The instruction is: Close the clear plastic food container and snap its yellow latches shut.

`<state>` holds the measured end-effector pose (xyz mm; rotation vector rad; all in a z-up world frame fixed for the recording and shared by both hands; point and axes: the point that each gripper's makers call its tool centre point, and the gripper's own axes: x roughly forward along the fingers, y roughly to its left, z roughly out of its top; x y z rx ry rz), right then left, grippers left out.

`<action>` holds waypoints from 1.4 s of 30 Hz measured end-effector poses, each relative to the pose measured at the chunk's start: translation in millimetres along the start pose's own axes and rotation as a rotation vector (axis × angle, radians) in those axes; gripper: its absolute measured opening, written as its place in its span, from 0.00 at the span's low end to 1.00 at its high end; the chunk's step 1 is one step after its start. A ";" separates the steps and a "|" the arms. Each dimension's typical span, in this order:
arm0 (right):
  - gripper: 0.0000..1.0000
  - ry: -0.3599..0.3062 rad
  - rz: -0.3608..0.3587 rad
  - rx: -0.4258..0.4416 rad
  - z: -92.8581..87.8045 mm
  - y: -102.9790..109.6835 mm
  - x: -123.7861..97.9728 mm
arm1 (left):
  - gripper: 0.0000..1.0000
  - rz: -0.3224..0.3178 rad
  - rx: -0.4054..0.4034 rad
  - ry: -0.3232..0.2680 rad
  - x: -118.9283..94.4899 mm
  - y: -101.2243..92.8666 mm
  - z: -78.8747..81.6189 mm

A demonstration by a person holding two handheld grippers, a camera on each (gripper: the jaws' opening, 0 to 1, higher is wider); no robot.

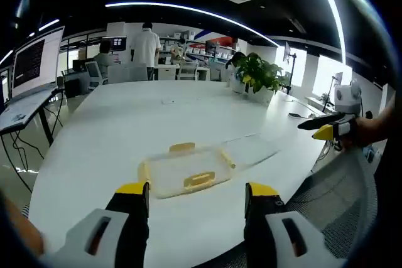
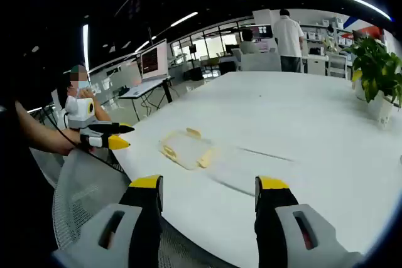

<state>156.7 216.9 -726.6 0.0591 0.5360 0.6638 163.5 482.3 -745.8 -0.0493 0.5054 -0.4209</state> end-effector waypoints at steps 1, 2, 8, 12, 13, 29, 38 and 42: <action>0.56 0.002 -0.007 0.004 -1.0 -2.6 -3.5 | 0.51 -0.002 0.006 0.010 -0.7 -4.0 -2.3; 0.56 -0.003 -0.010 0.007 -0.1 -4.2 -6.1 | 0.51 -0.003 0.019 0.007 -1.6 -6.9 -1.9; 0.58 -0.051 -0.025 -0.012 5.4 -2.5 -11.6 | 0.60 -0.042 0.138 -0.010 -7.3 -15.8 -1.7; 0.60 -0.048 -0.017 -0.046 3.3 -3.3 -5.5 | 0.61 -0.046 0.124 -0.008 -3.4 -15.2 -0.6; 0.60 -0.038 -0.019 -0.042 0.5 -5.1 -4.7 | 0.61 -0.044 0.112 -0.009 -5.0 -13.7 -0.7; 0.62 -0.025 0.010 -0.046 0.2 -3.1 -6.8 | 0.67 -0.101 0.126 0.021 -2.0 -21.0 1.1; 0.88 -0.050 0.077 0.015 3.9 8.1 -3.9 | 0.99 -0.160 0.116 0.016 -3.7 -32.8 1.1; 0.89 -0.028 0.092 0.006 0.8 11.0 -3.6 | 0.99 -0.166 0.099 0.026 -3.7 -31.8 1.8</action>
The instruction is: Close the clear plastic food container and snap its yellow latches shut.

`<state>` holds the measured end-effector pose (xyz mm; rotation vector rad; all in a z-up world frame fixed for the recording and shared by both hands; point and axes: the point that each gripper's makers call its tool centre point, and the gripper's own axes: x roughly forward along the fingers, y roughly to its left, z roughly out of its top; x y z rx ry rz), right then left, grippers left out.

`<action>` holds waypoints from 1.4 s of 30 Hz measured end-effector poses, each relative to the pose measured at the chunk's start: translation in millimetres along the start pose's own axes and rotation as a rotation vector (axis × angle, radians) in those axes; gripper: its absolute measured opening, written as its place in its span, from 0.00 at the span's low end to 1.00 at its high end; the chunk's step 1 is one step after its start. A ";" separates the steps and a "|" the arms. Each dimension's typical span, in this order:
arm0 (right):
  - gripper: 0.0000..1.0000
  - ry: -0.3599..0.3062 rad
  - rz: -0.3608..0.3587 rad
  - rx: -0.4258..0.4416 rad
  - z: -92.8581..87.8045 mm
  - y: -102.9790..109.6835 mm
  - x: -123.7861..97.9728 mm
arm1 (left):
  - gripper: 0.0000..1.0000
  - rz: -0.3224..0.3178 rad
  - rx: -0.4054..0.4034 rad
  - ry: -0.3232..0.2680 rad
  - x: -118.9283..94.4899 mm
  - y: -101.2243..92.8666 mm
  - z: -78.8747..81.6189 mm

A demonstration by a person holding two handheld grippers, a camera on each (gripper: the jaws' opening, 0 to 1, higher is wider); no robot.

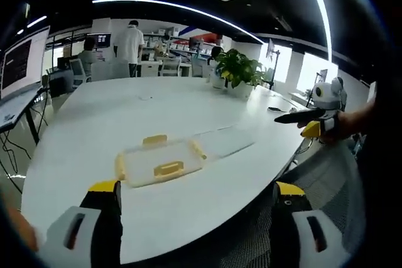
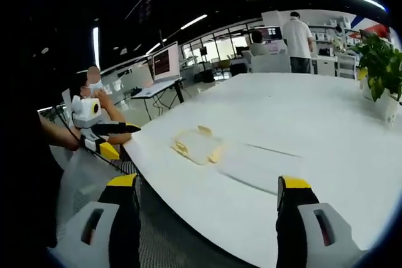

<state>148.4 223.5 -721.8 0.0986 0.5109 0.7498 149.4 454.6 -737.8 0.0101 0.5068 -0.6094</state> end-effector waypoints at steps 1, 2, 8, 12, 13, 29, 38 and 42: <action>0.90 0.002 0.004 0.005 -0.1 0.7 0.4 | 0.99 0.000 0.005 0.006 0.7 0.3 0.1; 0.90 0.005 -0.002 -0.001 -0.5 -0.3 0.5 | 0.99 -0.001 0.004 0.006 1.0 0.3 0.7; 1.00 -0.018 0.031 0.045 3.8 3.2 1.0 | 0.95 -0.008 0.021 0.010 2.4 -1.1 4.0; 1.00 -0.009 0.014 0.043 3.3 -1.0 0.8 | 0.92 -0.012 0.002 0.012 1.5 2.1 8.2; 1.00 -0.014 0.009 0.042 4.6 -1.7 0.6 | 0.91 -0.015 0.002 0.011 1.6 2.1 10.6; 0.90 0.037 0.065 -0.137 35.5 9.7 25.9 | 0.87 -0.073 0.140 0.062 11.6 13.2 32.3; 0.86 0.054 0.076 -0.170 43.8 13.2 43.8 | 0.86 -0.131 0.173 0.120 20.8 23.2 29.3; 0.83 0.084 0.093 -0.222 44.7 15.9 53.6 | 0.85 -0.168 0.217 0.166 26.1 31.0 25.7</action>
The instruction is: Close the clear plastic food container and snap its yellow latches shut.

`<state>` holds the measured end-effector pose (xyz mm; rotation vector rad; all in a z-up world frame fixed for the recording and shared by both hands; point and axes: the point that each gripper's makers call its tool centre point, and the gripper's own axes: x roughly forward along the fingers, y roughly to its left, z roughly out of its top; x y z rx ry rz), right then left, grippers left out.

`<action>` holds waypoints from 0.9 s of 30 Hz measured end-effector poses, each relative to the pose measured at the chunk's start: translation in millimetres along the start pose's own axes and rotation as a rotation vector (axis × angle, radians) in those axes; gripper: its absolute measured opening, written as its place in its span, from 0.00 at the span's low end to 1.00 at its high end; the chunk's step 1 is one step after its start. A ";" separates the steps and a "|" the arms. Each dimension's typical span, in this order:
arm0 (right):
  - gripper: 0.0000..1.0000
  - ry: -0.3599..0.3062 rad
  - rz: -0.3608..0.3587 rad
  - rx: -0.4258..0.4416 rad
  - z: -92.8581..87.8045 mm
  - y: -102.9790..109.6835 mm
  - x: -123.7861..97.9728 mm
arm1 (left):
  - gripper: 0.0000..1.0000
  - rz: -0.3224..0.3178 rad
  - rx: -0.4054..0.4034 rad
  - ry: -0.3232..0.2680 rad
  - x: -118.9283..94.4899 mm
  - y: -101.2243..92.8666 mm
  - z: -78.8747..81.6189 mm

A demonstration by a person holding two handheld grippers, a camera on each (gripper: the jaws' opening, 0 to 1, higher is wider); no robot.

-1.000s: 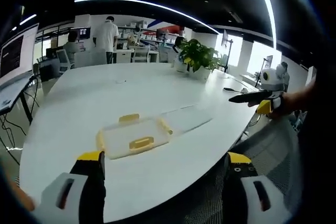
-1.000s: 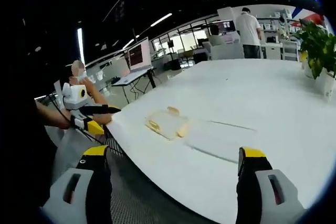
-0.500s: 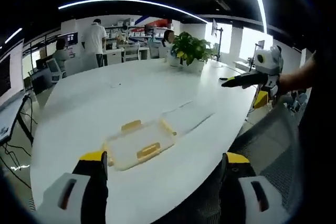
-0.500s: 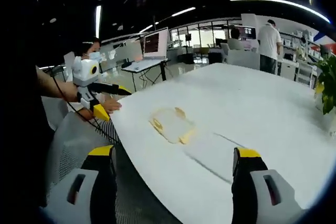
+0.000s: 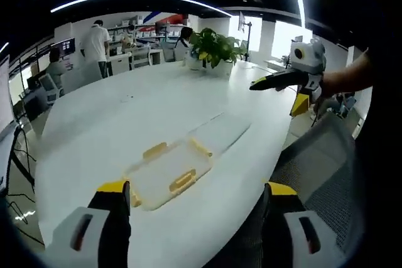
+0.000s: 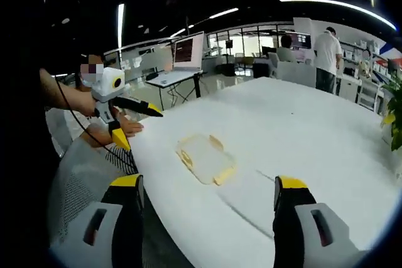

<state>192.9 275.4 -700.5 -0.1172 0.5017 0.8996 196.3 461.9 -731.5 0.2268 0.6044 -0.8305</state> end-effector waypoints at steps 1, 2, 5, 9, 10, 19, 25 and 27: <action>0.82 0.012 0.006 -0.013 0.2 -0.1 3.3 | 0.86 -0.008 0.004 0.005 1.3 1.3 -0.1; 0.82 0.019 0.007 -0.018 0.3 -1.4 5.5 | 0.86 -0.013 0.016 0.021 2.9 3.8 -1.5; 0.82 0.037 0.027 -0.029 2.8 -2.4 14.0 | 0.87 -0.044 0.039 0.043 5.5 5.0 -3.8; 0.81 0.049 0.036 -0.051 7.2 -3.7 23.4 | 0.87 -0.068 0.079 0.073 11.4 11.2 -9.5; 0.81 0.054 0.036 -0.060 8.7 -4.5 27.0 | 0.87 -0.070 0.084 0.076 12.7 13.2 -10.2; 0.79 0.131 0.070 -0.100 2.8 -4.3 53.9 | 0.86 -0.146 0.119 0.150 22.1 30.1 -21.9; 0.77 0.189 0.079 -0.125 -6.8 -4.0 66.8 | 0.85 -0.183 0.149 0.177 24.3 44.7 -23.5; 0.77 0.204 0.086 -0.124 -8.9 -4.0 70.4 | 0.85 -0.191 0.167 0.184 25.7 49.0 -23.6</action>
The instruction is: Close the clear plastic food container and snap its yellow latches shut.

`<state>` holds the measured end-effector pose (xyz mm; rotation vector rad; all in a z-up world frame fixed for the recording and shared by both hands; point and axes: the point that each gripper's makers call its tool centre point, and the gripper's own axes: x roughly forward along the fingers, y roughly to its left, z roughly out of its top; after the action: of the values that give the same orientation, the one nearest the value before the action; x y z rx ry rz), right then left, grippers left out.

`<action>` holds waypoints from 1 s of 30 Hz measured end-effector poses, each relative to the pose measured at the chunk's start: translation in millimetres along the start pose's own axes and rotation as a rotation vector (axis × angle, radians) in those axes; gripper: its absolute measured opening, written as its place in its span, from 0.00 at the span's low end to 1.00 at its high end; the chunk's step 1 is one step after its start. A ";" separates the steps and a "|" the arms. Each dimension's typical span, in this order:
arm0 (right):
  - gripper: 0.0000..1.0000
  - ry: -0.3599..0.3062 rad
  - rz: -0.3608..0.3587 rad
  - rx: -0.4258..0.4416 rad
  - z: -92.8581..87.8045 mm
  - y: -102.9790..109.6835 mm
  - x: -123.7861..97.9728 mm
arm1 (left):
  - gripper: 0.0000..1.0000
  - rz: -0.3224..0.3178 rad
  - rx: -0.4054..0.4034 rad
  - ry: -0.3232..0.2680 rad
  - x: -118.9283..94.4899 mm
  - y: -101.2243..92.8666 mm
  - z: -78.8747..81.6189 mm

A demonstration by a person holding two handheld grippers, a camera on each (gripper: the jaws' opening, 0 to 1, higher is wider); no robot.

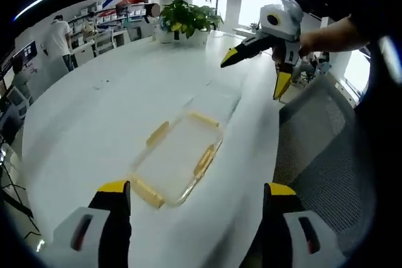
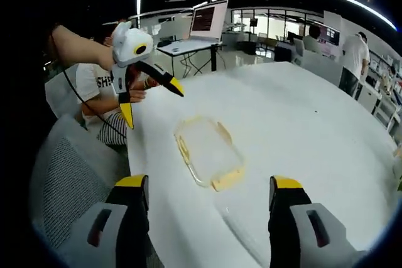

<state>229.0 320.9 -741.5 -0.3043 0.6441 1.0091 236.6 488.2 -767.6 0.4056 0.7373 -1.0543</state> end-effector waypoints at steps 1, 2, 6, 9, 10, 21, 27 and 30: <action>0.77 0.005 0.000 -0.005 -0.4 -0.7 1.7 | 0.85 -0.005 0.007 0.007 0.9 1.7 -1.1; 0.76 0.012 0.003 -0.010 -1.0 -1.1 3.4 | 0.85 -0.009 0.014 0.016 1.9 3.5 -2.6; 0.76 0.055 0.017 -0.043 -5.0 -3.0 12.9 | 0.84 -0.030 0.033 0.040 7.5 10.9 -7.6; 0.75 0.082 0.026 -0.075 -6.0 -5.1 20.3 | 0.84 -0.042 0.064 0.057 12.1 15.6 -9.6; 0.75 0.087 0.033 -0.082 -5.5 -5.5 22.7 | 0.84 -0.046 0.081 0.072 13.3 17.1 -11.5; 0.74 0.155 0.077 -0.134 0.5 -14.8 47.9 | 0.86 -0.117 0.155 0.150 25.9 32.8 -23.9; 0.72 0.230 0.109 -0.185 -10.5 -14.7 59.1 | 0.83 -0.141 0.196 0.181 30.6 42.0 -27.6; 0.72 0.259 0.121 -0.203 -14.3 -15.0 65.7 | 0.83 -0.148 0.230 0.208 34.0 47.2 -32.7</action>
<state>261.0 350.9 -794.6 -0.5866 0.8028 1.1642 277.1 508.5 -816.7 0.6736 0.8431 -1.2543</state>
